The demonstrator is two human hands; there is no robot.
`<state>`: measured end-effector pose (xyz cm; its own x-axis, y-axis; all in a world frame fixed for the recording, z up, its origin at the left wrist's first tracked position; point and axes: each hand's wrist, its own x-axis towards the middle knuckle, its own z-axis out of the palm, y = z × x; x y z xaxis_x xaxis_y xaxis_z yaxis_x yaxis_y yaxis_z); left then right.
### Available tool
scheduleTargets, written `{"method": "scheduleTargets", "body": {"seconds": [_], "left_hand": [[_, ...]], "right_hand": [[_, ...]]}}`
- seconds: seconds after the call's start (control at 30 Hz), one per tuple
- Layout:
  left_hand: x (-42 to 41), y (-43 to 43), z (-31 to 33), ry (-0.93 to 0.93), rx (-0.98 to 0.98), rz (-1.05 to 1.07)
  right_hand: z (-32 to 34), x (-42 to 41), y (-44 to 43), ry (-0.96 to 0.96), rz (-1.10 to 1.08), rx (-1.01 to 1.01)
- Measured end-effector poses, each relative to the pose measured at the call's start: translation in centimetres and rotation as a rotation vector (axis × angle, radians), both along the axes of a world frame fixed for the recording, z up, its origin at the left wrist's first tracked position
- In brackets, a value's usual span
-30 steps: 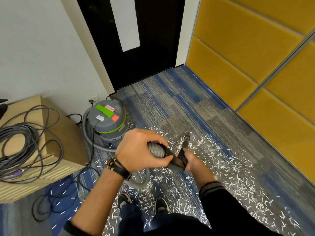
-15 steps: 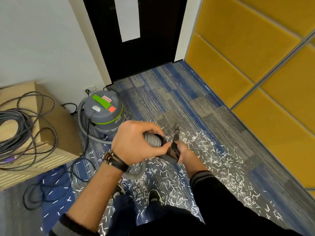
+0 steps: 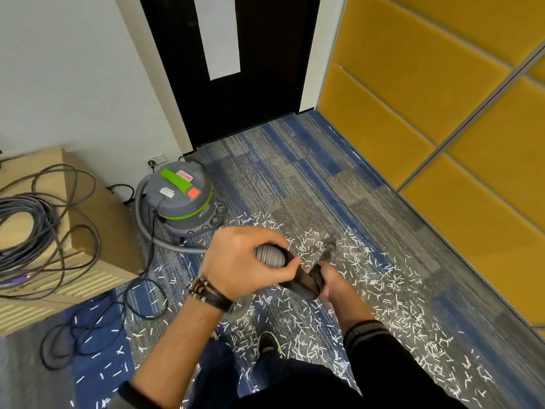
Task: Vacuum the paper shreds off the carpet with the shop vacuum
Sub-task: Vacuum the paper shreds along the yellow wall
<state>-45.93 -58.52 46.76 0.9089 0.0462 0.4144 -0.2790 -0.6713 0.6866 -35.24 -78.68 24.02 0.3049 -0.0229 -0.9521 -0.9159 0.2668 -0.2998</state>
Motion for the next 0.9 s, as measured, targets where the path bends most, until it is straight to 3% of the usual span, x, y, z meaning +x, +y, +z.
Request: {"method": "scheduleTargets", "body": {"seconds": [0.2, 0.47, 0.67, 0.9], "left_hand": [[0.2, -0.5, 1.6, -0.06, 0.035, -0.042], [-1.0, -3.4, 0.4, -0.044, -0.05, -0.124], [-2.7, -2.6, 1.7, -0.075, 0.082, -0.037], [-4.0, -1.3, 1.1, -0.048, 0.018, -0.013]], "right_hand": [[-1.0, -0.3, 1.3, -0.017, 0.036, 0.131], [-1.2, -2.7, -4.0, 0.03, -0.038, 0.069], [-1.1, -1.9, -0.8, 0.018, 0.13, 0.053], [-0.4, -3.4, -0.3, -0.032, 0.152, 0.042]]}}
